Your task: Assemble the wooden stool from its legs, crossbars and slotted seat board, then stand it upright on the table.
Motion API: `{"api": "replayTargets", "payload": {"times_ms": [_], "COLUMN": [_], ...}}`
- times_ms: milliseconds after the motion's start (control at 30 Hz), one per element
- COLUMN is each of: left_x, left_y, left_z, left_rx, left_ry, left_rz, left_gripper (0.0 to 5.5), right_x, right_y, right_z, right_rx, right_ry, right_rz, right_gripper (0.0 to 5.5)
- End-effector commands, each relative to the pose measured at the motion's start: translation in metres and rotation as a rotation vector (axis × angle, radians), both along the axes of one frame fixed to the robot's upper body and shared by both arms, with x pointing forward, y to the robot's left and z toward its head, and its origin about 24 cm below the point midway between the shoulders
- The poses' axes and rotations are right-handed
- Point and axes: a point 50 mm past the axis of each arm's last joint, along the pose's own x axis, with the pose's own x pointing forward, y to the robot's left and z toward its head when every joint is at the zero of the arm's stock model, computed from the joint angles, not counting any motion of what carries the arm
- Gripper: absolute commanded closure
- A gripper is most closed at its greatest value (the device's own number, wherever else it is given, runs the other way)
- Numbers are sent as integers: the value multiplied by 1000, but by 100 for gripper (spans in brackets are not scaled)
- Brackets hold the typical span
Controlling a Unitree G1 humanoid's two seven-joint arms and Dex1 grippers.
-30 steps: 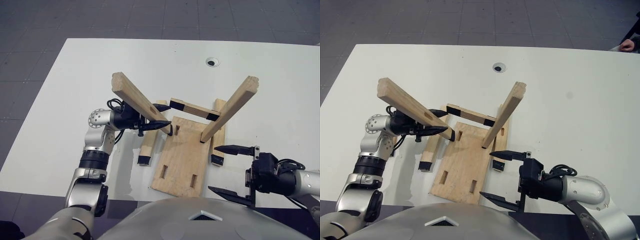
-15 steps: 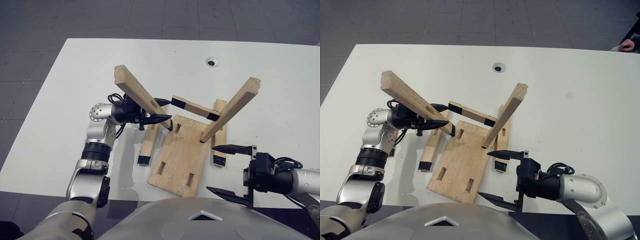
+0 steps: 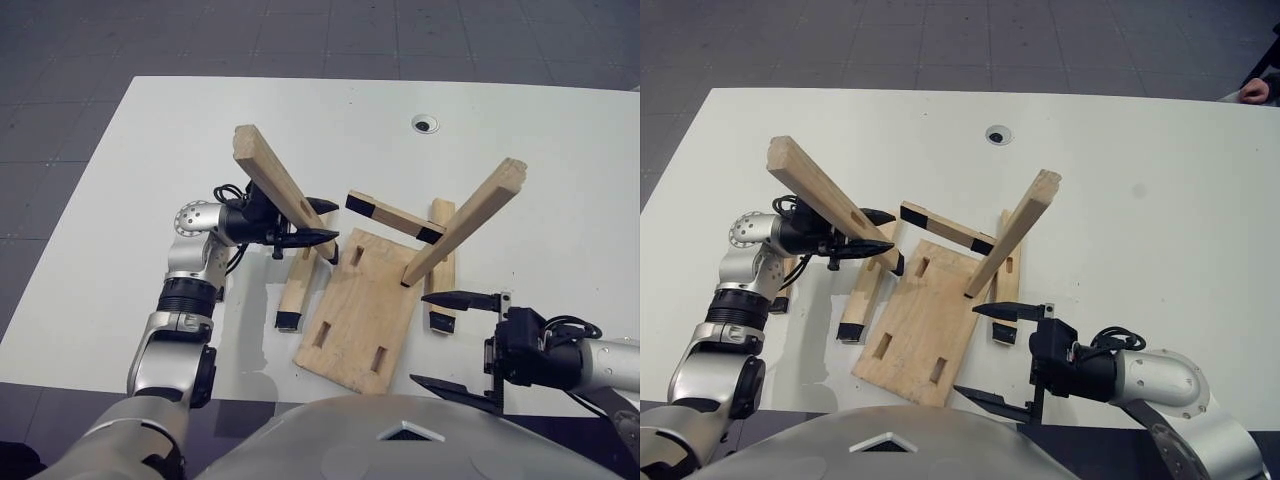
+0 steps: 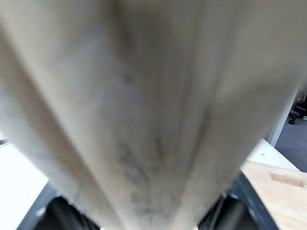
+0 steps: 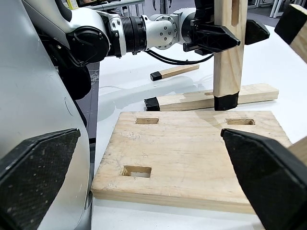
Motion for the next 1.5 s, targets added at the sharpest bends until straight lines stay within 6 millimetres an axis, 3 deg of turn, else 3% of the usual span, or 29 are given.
{"api": "replayTargets", "payload": {"times_ms": [33, 367, 567, 700, 967, 1233, 1500], "left_x": [10, 15, 10, 7, 4, 4, 7], "left_y": [-9, -19, -21, -21, -22, -15, -13], "left_z": [7, 13, 10, 8, 4, 5, 16], "left_rx": [0, -9, -13, -10, -15, 2, -16], "left_ry": [-40, -78, -76, -75, -70, -73, -90], "left_rz": [1, -18, -32, -36, -31, -18, -14], "left_gripper": [345, 345, 345, 345, 345, 345, 345], "right_x": [-1, 1, 46, 57, 59, 37, 34], "right_y": [3, 3, -13, -16, -22, -11, -9], "right_z": [1, -1, 16, 22, 22, 18, 9], "right_rx": [-1, 3, 41, 57, 28, 16, 10], "right_ry": [-10, -5, -130, -151, -139, -102, -80], "right_rz": [11, -9, -318, -399, -346, -200, -187], "right_gripper": [0, 0, 0, 0, 0, 0, 0]}}
